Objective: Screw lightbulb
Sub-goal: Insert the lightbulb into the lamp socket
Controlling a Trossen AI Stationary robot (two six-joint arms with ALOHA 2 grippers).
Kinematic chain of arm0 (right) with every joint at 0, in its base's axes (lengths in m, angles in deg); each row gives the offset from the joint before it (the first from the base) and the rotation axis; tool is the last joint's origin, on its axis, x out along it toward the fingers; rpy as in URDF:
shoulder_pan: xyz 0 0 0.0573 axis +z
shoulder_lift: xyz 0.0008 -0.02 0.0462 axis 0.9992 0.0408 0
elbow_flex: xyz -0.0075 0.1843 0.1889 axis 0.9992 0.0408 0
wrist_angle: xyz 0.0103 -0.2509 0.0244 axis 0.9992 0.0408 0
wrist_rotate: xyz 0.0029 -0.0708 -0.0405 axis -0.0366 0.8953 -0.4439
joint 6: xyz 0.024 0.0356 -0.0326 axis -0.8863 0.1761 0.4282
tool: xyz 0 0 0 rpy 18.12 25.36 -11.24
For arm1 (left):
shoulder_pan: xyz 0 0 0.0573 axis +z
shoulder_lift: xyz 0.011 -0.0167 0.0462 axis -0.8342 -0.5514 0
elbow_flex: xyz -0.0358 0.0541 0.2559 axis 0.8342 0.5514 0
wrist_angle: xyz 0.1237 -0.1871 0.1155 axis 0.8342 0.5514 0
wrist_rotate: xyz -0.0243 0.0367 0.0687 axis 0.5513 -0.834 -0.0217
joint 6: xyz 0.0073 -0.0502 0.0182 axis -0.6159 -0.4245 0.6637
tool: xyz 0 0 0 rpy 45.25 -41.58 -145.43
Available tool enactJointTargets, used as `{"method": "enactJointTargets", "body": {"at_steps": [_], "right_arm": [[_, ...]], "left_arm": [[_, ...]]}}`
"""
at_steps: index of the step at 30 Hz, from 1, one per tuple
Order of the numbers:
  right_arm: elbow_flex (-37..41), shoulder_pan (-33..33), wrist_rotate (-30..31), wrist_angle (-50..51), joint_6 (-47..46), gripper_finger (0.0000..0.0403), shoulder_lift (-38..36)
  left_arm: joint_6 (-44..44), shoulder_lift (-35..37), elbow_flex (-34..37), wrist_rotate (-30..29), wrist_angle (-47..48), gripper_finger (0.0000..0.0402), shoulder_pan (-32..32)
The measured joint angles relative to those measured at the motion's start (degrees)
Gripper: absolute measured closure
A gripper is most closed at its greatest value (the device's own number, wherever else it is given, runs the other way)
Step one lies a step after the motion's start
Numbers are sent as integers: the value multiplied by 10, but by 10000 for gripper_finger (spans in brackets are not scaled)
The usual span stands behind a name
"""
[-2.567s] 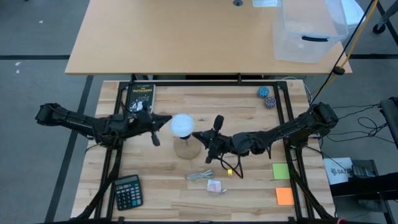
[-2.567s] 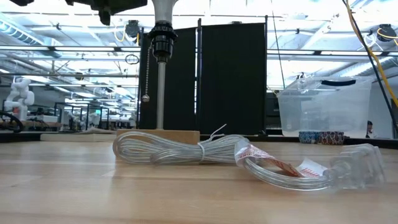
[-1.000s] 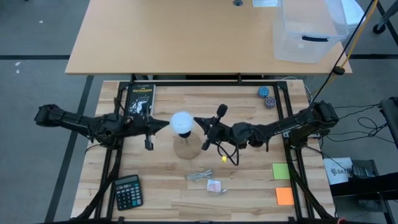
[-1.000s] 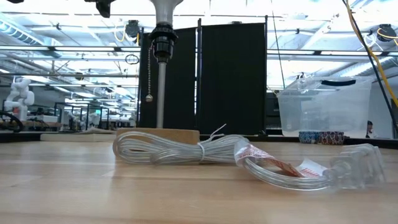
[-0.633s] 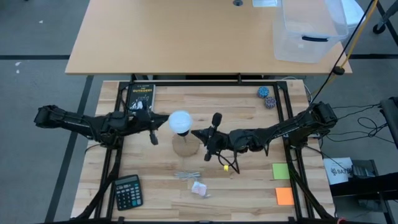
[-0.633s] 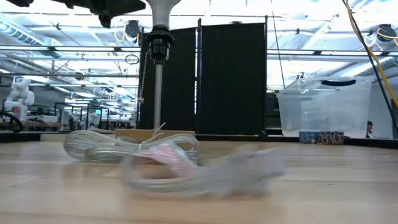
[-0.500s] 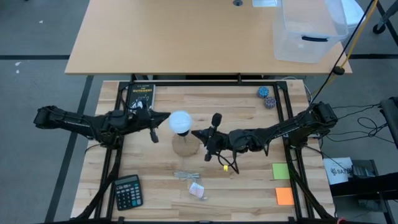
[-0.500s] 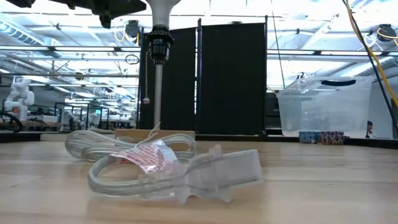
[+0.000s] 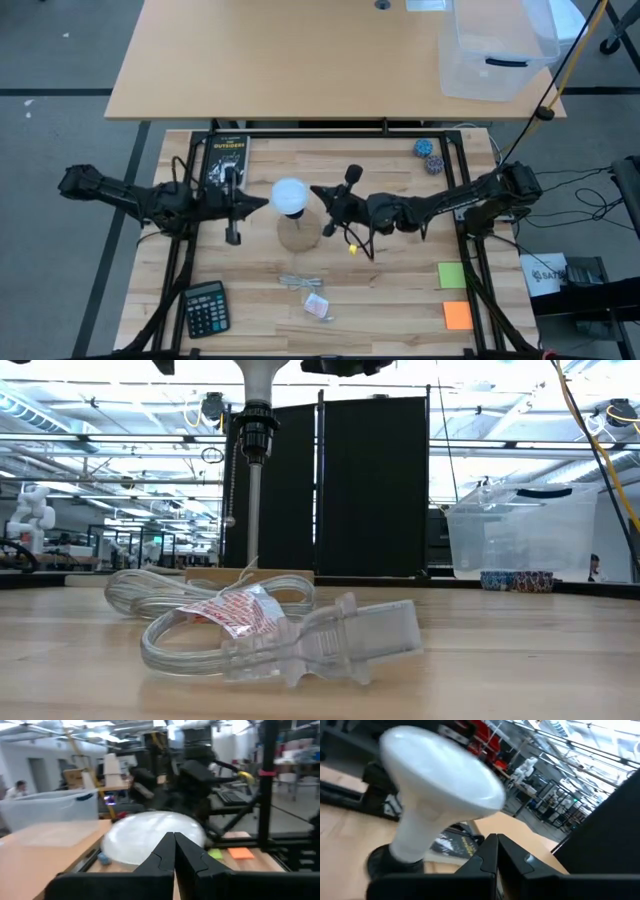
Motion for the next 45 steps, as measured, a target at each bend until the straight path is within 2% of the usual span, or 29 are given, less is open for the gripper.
{"method": "enactJointTargets", "body": {"at_steps": [3,6,12,25,30,36,41,45], "right_arm": [[0,-9,-7,-23,6,403,0],[0,-17,-41,-37,14,403,0],[0,-22,-77,-48,16,403,0],[1,1,-59,-37,31,403,-3],[0,10,-89,-29,31,403,-3],[1,22,-130,2,30,403,0],[0,25,-119,30,11,403,0],[0,17,-66,40,6,403,0]], "left_arm": [[10,-4,0,0,-5,401,-20],[9,-14,0,-1,-4,401,-28],[8,-32,0,-32,0,401,-27],[-25,-31,0,-82,19,401,18],[-56,-31,-1,-133,31,401,34],[-69,-33,0,-140,35,401,51],[-61,-25,0,-130,22,401,38],[-23,-7,0,-122,-12,401,6]]}}
